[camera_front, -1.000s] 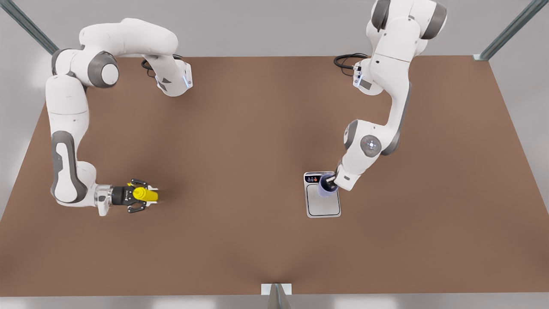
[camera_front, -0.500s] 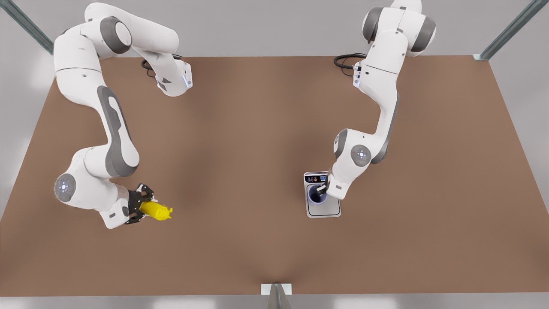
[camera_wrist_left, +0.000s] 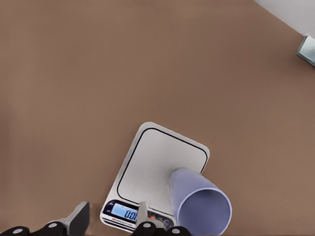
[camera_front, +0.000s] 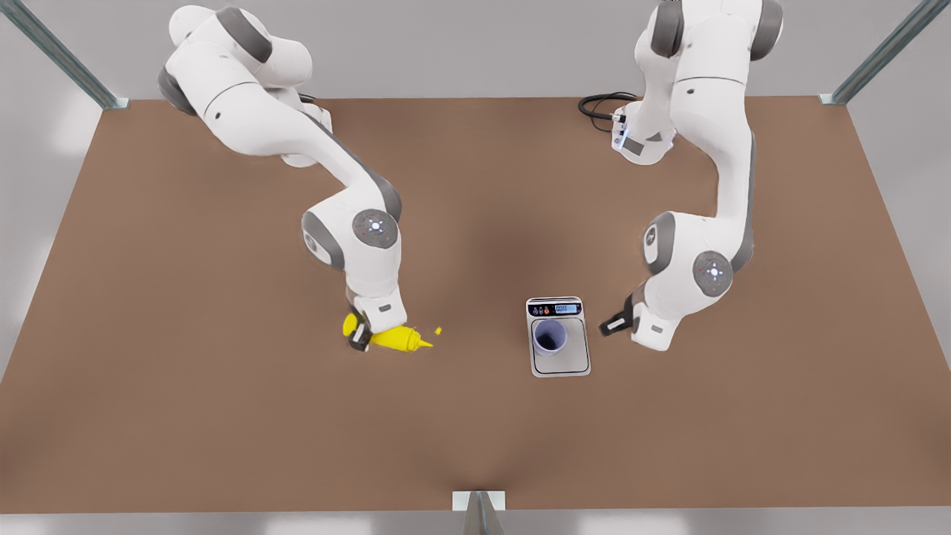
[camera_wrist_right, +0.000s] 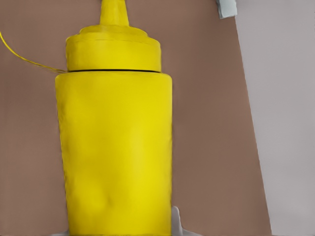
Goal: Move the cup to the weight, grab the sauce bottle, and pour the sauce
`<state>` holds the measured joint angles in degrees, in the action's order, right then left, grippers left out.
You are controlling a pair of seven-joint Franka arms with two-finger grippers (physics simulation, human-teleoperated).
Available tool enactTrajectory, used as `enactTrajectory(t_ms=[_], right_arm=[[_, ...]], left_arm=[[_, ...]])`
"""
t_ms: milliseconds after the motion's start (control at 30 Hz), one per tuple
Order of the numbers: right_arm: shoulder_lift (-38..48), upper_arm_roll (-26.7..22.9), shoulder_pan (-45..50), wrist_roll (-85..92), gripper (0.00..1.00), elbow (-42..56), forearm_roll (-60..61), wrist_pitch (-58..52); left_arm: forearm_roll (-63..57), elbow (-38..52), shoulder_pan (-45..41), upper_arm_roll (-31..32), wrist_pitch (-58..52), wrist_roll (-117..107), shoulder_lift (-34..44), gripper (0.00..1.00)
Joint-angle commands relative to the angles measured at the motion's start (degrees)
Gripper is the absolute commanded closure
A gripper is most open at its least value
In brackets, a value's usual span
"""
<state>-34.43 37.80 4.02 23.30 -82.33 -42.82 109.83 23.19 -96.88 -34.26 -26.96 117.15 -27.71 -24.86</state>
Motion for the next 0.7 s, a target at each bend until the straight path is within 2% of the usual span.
enactTrajectory(t_ms=[0,67,100,133,167,200,233,267,300,400,467,667], right_arm=[[0.0,0.0,0.5,0.0,0.42,0.1,-0.2,-0.4],[-1.3,-0.3,5.5,-0.1,0.42,1.2,-3.5,-3.0],[-2.0,-0.4,7.5,-0.2,0.42,1.9,-4.5,-4.5],[-4.2,-0.7,10.5,-0.2,0.42,4.5,-6.2,-7.7],[-6.8,-2.5,14.3,0.0,0.42,8.8,-7.6,-10.8],[-8.0,-5.4,17.8,0.0,0.42,11.7,-7.6,-11.2],[-9.9,-8.0,21.1,-0.3,0.42,14.6,-7.6,-9.8],[-10.2,-10.0,22.6,-0.5,0.42,15.1,-8.7,-6.9],[-10.3,-10.1,22.7,-1.8,0.42,15.1,-9.3,-5.7],[-10.9,-10.2,22.8,-2.0,0.42,16.1,-9.7,3.9],[-12.2,-10.1,23.1,-1.6,0.42,15.7,-14.7,8.0],[-14.3,-13.4,27.8,-1.9,0.42,19.3,-16.9,8.4]], left_arm=[[0.1,0.0,-0.2,-1.9,-1.0,1.1,0.0,0.0],[1.3,-0.2,1.0,-13.1,-5.3,16.3,-0.1,0.0],[3.3,-0.6,1.6,-16.2,-5.6,19.1,-0.2,0.0],[3.8,-0.6,5.3,-16.2,-5.9,21.6,0.3,0.0],[3.2,-2.7,14.0,-10.9,-4.9,30.3,5.1,0.0],[2.1,-3.1,27.1,1.1,-4.7,31.8,7.7,0.0],[-2.6,-3.1,29.5,5.2,-5.2,31.9,10.6,0.0],[-13.8,-3.1,29.5,9.9,-8.3,32.1,13.6,0.0],[-16.7,-2.0,32.0,15.7,-11.4,31.7,16.0,0.0],[-18.6,-0.3,32.0,17.6,-14.4,31.0,17.3,0.0],[-18.8,-1.1,31.7,17.6,-14.5,30.9,17.1,0.0],[-18.7,-1.2,31.7,17.1,-13.9,31.8,15.4,0.0]])
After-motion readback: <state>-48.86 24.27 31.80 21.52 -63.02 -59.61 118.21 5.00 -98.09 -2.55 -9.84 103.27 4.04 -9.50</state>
